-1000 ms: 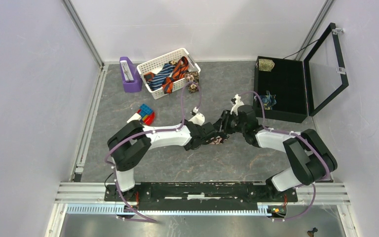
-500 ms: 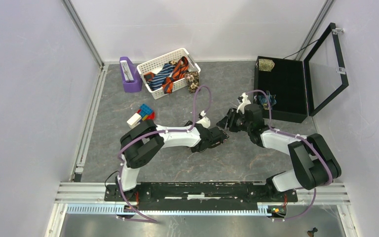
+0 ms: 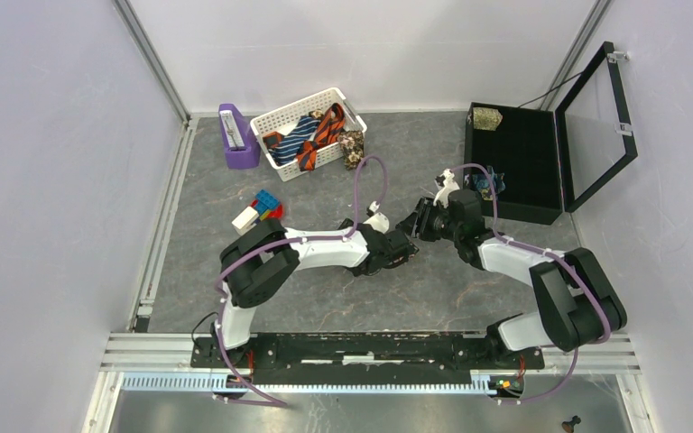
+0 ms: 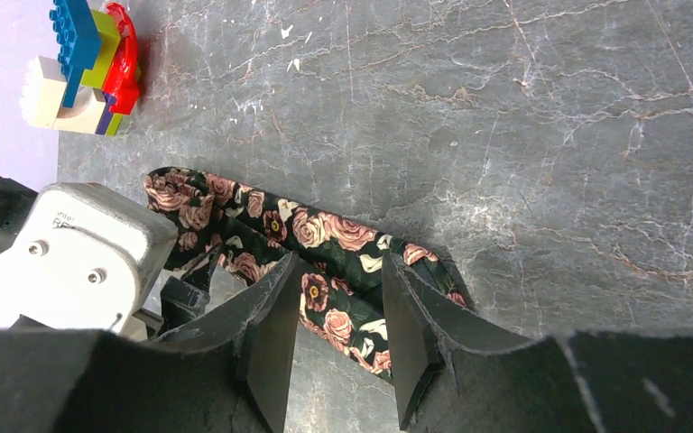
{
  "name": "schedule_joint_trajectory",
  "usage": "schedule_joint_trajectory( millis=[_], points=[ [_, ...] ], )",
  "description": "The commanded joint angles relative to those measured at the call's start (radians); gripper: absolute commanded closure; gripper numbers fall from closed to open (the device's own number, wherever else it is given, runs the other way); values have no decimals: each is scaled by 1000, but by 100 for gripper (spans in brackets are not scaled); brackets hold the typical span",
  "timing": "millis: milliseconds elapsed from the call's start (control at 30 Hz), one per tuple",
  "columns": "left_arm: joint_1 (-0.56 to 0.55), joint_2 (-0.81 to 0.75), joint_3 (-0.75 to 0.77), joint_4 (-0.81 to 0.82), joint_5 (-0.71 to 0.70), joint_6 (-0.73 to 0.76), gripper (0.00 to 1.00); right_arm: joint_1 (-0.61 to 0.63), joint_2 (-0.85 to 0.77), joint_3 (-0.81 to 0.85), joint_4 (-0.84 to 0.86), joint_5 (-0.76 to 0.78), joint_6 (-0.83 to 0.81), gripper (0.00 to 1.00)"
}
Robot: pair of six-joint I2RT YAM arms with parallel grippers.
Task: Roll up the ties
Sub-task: Roll the tie at the center of the board.
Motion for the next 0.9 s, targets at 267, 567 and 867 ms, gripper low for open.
schedule_joint_trajectory(
  millis=[267, 567, 867],
  points=[
    [9, -120, -59, 196, 233, 14, 32, -4, -45, -6, 4, 0, -15, 55],
    [60, -195, -146, 294, 324, 9, 32, -4, -52, -7, 4, 2, -12, 55],
    [90, -298, -152, 305, 367, 1, 27, 7, -43, 5, 1, -4, -12, 55]
  ],
)
